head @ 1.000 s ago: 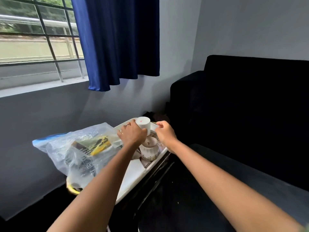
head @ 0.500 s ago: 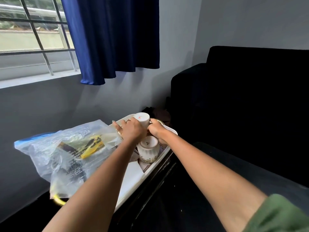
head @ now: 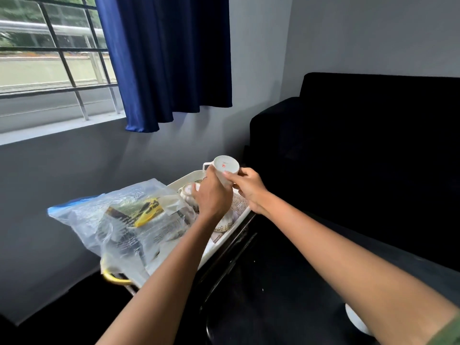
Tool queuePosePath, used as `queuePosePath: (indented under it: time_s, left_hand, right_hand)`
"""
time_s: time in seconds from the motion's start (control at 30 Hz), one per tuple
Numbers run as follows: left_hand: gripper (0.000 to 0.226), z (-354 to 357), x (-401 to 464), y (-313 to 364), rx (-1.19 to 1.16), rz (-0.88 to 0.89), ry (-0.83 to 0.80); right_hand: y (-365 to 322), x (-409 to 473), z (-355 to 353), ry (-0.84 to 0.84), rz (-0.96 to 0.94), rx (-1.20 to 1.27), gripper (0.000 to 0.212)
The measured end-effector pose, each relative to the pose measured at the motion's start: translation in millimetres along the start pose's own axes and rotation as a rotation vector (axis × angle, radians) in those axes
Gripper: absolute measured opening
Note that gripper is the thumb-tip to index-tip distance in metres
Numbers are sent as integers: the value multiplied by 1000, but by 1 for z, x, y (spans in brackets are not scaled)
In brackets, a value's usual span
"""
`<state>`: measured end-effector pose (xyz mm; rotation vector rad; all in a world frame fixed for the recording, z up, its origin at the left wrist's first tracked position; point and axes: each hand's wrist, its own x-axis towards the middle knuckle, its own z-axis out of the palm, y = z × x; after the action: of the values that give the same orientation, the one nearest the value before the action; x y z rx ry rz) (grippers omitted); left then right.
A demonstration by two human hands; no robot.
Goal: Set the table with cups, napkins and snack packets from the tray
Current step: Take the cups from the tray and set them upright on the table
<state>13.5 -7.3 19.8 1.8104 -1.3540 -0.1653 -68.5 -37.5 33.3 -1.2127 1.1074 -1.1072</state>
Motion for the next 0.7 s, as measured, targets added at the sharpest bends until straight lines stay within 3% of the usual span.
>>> queuePosePath:
  time_s: [0.17, 0.3, 0.53, 0.63, 0.7]
  left_hand:
    - [54, -16, -57, 24, -384, 63, -20]
    - [51, -27, -107, 42, -490, 69, -15]
    - [52, -46, -174, 67, -701, 77, -160]
    - [35, -47, -192, 79, -813, -154, -143]
    - [35, -48, -195, 87, -860, -568, -251]
  right_hand:
    - [-13, -57, -18, 183, -50, 1, 58]
    - [-13, -107, -39, 209, -77, -50, 64]
    - [-4, -180, -74, 302, -86, -91, 57]
    - [2, -203, -86, 326, -69, -53, 54]
    - [5, -218, -93, 339, -64, -12, 48]
